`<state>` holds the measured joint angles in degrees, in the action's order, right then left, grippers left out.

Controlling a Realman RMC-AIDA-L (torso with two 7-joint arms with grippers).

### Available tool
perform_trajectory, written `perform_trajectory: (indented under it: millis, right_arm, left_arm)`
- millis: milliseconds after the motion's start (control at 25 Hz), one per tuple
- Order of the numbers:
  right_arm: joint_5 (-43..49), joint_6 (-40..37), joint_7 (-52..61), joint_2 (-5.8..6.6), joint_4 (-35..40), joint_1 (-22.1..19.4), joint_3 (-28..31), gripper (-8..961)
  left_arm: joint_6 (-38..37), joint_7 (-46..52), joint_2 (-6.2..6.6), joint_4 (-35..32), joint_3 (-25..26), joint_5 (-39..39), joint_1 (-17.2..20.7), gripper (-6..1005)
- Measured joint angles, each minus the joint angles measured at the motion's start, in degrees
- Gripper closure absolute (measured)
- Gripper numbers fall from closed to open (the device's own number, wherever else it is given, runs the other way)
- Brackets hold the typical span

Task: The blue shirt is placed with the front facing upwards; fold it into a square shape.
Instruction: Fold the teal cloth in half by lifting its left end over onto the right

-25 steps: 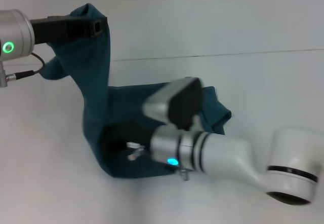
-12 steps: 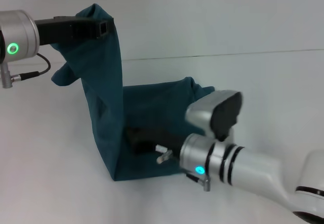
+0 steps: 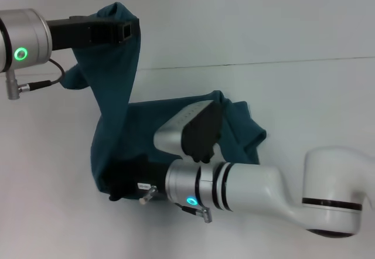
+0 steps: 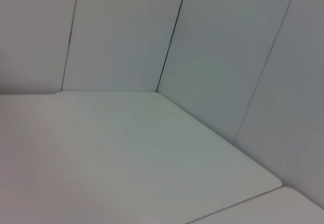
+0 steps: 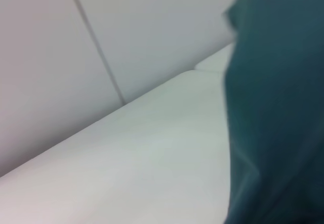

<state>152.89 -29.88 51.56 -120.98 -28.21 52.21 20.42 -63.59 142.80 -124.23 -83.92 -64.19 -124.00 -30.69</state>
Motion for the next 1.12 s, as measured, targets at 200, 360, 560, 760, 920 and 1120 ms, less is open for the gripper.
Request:
perform_trajectory:
  millis: [200,360,560,760,920,1120]
  right_arm:
    - [0.71,0.20,0.21,-0.10,-0.45,1.15,0.29,890]
    - [0.61,-1.40,-0.30,0.57,-0.11,-2.59,1.98,888]
    - [0.63,-11.31,-0.83,1.15,5.90,-11.37,8.30,885]
    - [0.18,-26.06,-0.40,1.36,18.08,-16.11,20.09,882]
    - [0.15,-28.69,-0.38,1.47,22.14,-16.21,25.57,880]
    - [0.13,-29.86,-0.36,2.15,24.76,-16.22,29.04,878]
  left_arm:
    - [-0.01,-0.13,0.05,0.11,-0.11,0.00,-0.05,952]
    - [0.06,-0.29,0.05,0.42,-0.14,0.01,0.03,952]
    - [0.06,-0.35,0.05,0.49,-0.12,0.01,0.45,953]
    - [0.11,-0.40,-0.07,1.93,-1.16,0.00,0.45,952]
    - [1.21,-0.42,-0.14,5.99,-3.78,1.30,-0.51,952]
    - [5.91,-1.25,-0.20,13.02,-10.20,4.69,-1.86,951]
